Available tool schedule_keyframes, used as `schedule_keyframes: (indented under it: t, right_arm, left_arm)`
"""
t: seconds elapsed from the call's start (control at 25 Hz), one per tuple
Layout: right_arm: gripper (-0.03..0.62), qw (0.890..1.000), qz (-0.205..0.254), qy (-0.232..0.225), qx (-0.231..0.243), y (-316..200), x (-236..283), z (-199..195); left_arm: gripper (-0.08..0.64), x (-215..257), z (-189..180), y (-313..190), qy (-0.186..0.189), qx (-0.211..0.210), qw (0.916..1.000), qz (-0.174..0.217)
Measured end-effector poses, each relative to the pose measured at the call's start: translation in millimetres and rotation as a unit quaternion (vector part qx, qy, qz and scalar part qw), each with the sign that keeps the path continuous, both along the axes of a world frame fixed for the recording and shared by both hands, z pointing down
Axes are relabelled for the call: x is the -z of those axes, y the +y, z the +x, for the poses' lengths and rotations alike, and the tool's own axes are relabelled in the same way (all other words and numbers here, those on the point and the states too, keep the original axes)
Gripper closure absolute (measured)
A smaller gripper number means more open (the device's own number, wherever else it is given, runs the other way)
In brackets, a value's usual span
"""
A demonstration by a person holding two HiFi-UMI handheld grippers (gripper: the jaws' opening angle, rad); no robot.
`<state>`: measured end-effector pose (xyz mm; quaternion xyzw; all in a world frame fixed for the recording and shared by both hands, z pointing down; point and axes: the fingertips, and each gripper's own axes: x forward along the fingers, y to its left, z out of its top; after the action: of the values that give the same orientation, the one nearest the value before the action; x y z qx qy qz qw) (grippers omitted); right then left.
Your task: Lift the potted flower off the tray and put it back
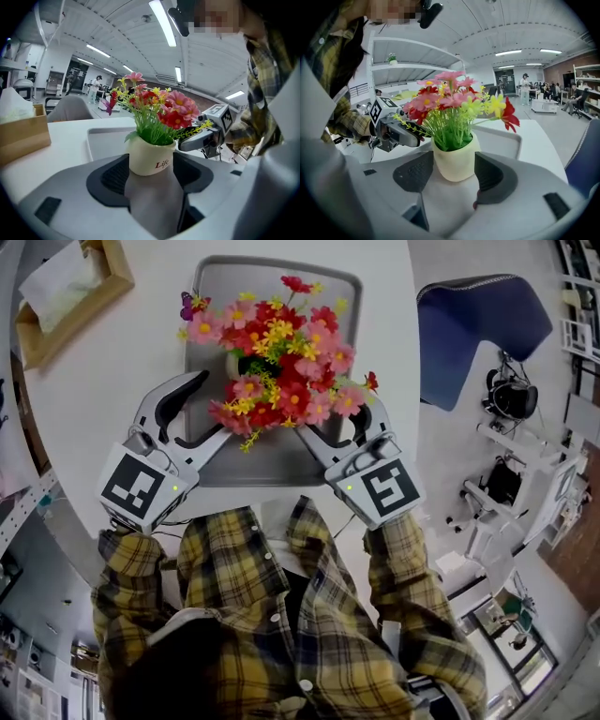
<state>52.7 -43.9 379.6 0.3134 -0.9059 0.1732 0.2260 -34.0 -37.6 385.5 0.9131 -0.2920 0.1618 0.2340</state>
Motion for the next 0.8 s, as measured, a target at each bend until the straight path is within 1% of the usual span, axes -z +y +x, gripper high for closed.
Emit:
schedule_keyframes:
  t: [0.04, 0.2, 0.32, 0.56, 0.64, 0.8]
  right_arm:
    - [0.333, 1.000, 0.000, 0.002, 0.008, 0, -2, -1]
    - [0.277, 0.999, 0.002, 0.022, 0.041, -2, -12, -5]
    - [0.246, 0.998, 0.007, 0.036, 0.056, -6, -16, -6]
    - [0.228, 0.994, 0.024, 0.058, 0.085, -17, -20, -7]
    - [0.224, 0.992, 0.024, 0.064, 0.103, -18, -22, -9]
    - [0.224, 0.985, 0.028, 0.090, 0.146, -15, -27, -12]
  left_arm:
    - [0.282, -1, 1, -1, -0.002, -0.008, 1.0000, -0.003]
    - [0.229, -7, 8, -6, -0.010, -0.044, 0.9990, 0.002]
    - [0.216, -9, 13, -12, -0.019, -0.070, 0.9973, 0.011]
    - [0.210, -16, 19, -19, -0.050, -0.125, 0.9902, 0.039]
    - [0.210, -19, 20, -20, -0.060, -0.139, 0.9875, 0.044]
    - [0.211, -22, 24, -20, -0.078, -0.163, 0.9822, 0.053]
